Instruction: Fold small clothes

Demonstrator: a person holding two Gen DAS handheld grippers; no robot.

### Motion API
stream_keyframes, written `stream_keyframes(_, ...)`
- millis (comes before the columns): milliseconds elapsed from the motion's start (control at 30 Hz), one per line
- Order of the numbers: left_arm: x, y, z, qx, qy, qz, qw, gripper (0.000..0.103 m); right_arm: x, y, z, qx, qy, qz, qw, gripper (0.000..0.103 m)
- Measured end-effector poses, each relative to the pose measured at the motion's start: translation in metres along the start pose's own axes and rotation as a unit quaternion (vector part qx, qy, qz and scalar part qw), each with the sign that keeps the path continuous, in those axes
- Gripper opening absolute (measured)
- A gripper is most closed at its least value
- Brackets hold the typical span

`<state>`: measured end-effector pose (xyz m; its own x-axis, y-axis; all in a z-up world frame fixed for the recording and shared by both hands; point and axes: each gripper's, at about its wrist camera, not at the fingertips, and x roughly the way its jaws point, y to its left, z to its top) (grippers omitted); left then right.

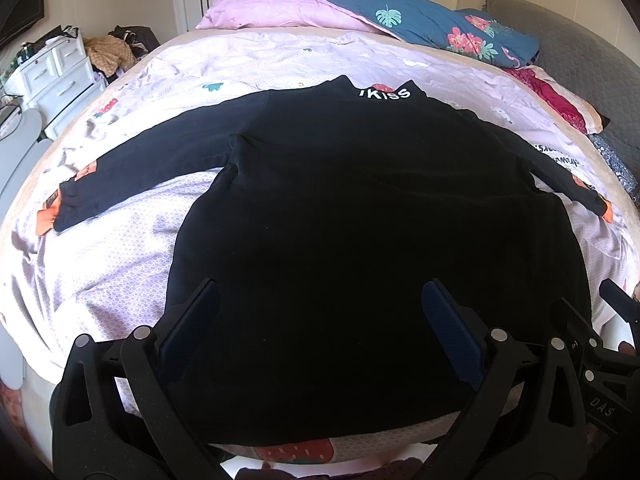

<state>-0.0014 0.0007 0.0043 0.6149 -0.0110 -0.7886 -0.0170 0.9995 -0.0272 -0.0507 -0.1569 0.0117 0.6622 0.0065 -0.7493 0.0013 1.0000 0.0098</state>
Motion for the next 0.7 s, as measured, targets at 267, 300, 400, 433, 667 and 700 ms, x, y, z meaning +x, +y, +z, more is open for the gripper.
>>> stream_keyframes(267,0.001,-0.002,0.001,0.001,-0.003,0.001,1.0000,0.094,0.000,0.000,0.001,0.000,0.001,0.001,1.000,0.099)
stream_keyframes(300,0.001,-0.002,0.001,0.000,-0.003,0.002,1.0000,0.094,0.000,0.001,0.001,0.001,0.001,0.000,1.000,0.099)
stream_keyframes(400,0.003,-0.001,0.003,-0.002,-0.002,0.003,1.0000,0.094,0.001,0.001,0.003,0.000,0.001,0.001,1.000,0.099)
stream_keyframes(433,0.003,0.000,0.004,-0.002,-0.002,0.003,1.0000,0.094,0.002,0.001,0.004,0.001,0.001,0.001,1.000,0.099)
stream_keyframes(667,0.008,0.004,0.017,-0.007,-0.001,0.005,1.0000,0.094,0.008,0.000,0.017,0.007,0.002,0.007,1.000,0.099)
stream_keyframes(700,0.009,0.004,0.019,-0.007,-0.002,0.006,1.0000,0.094,0.009,0.000,0.019,0.007,0.002,0.007,1.000,0.099)
